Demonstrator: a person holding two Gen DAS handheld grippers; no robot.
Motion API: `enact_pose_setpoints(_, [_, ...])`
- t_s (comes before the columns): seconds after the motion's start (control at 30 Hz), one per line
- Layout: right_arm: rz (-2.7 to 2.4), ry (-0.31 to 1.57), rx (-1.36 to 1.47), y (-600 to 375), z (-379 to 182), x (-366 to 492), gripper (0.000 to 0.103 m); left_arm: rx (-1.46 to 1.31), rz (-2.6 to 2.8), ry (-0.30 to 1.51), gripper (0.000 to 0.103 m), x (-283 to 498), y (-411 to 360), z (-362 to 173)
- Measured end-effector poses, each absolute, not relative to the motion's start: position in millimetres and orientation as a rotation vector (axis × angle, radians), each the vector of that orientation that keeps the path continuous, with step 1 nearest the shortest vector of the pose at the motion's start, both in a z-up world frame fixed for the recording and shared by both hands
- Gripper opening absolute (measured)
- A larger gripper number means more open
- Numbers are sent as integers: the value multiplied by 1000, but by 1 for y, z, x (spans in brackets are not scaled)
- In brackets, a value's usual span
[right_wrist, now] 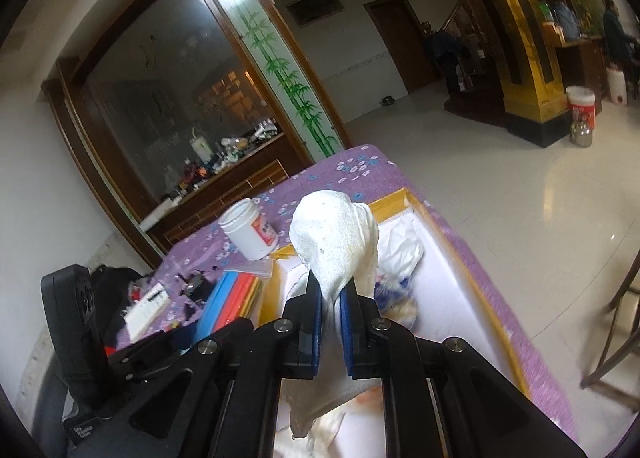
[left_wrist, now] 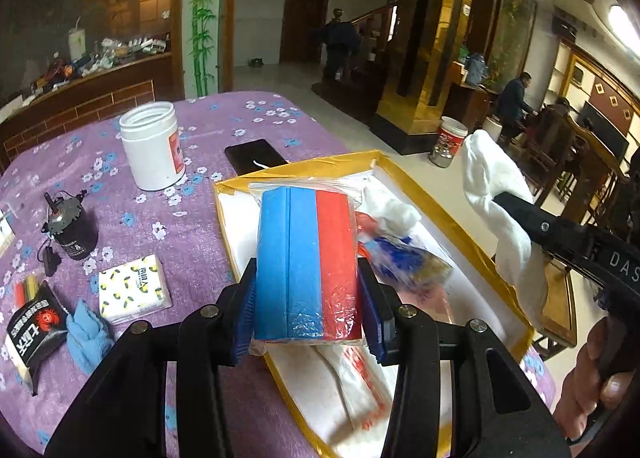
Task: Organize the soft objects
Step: 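Carry the sponge pack and the white cloth over the tray box, then lower both items into the tray and open both grippers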
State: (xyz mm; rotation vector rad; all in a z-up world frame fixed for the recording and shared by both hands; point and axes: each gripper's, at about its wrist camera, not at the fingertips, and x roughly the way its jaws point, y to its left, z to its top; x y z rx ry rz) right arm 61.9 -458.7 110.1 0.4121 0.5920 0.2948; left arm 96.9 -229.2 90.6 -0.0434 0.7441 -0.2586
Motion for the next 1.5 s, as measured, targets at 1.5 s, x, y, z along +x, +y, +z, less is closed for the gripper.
enact_pose_setpoints(1.5, [279,678,352,-420,97,91,38,-15,-345,831,60,71,-228,79])
